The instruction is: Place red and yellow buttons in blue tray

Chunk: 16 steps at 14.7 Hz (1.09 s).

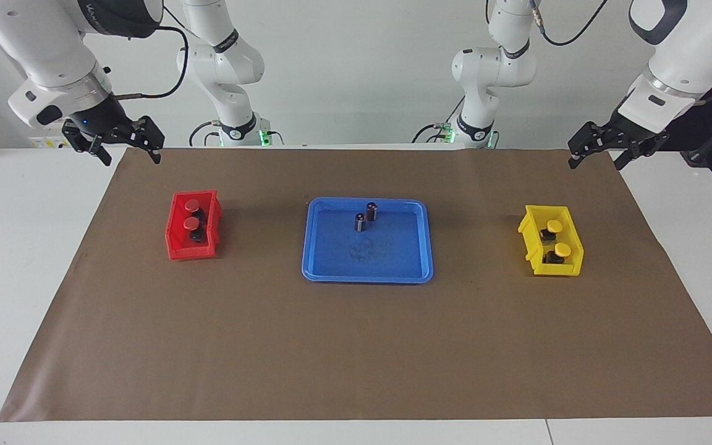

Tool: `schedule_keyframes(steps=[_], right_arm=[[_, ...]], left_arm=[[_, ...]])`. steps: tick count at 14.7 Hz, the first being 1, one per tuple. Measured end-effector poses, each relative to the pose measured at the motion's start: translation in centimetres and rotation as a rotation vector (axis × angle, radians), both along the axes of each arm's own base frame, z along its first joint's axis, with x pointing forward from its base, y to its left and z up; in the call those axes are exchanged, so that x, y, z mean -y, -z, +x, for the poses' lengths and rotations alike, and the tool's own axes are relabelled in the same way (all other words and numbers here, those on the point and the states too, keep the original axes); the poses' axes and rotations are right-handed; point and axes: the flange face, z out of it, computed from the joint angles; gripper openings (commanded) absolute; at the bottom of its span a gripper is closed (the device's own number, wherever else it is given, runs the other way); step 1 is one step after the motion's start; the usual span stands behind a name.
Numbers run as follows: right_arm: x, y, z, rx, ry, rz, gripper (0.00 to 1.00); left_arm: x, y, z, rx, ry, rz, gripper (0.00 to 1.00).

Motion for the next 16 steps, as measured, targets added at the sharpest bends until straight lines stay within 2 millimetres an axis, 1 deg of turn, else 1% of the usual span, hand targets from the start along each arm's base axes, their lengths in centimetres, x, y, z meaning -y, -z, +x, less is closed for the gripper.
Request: schedule_keyframes(steps=[8, 12, 16], right_arm=[[0.0, 0.0, 0.0, 0.0, 0.0, 0.0, 1.0], [0.0, 0.05, 0.0, -0.001, 0.0, 0.0, 1.0], [-0.06, 0.24, 0.46, 0.03, -0.002, -0.002, 1.0]], left_arm=[[-0.11, 0.05, 0.0, -0.001, 0.002, 0.004, 1.0], [-0.18, 0.0, 0.07, 0.007, 0.042, 0.016, 1.0], [-0.09, -0.06, 0.49, 0.037, 0.049, 0.016, 1.0]])
